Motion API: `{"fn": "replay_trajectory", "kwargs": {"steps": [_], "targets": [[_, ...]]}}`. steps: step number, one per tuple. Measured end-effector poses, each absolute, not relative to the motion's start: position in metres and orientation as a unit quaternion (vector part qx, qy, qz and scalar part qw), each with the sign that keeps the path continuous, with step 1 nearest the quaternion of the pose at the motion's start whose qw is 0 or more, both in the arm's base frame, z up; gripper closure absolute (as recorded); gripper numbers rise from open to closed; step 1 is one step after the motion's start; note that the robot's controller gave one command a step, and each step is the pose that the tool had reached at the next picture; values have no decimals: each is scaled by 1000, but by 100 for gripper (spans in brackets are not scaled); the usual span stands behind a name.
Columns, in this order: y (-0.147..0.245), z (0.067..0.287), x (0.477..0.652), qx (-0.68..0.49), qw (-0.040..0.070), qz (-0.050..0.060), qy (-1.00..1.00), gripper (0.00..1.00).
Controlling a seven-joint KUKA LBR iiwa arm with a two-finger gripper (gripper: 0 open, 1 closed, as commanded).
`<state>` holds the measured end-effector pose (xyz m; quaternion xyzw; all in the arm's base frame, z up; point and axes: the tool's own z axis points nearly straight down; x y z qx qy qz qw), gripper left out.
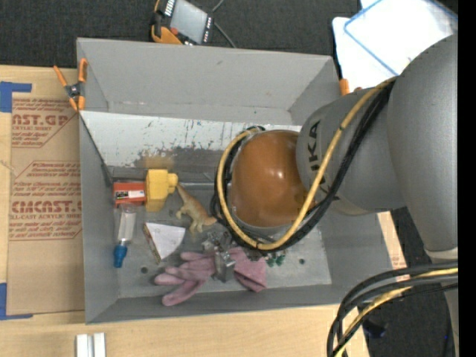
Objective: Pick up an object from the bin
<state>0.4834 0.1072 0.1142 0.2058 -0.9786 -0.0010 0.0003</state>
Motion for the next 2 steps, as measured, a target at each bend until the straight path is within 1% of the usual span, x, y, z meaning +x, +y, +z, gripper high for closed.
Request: {"fn": "replay_trajectory", "kwargs": {"steps": [1, 2], "targets": [[107, 129, 481, 206, 6, -1, -979, 100], [108, 166, 482, 206, 3, -1, -979, 100]]}}
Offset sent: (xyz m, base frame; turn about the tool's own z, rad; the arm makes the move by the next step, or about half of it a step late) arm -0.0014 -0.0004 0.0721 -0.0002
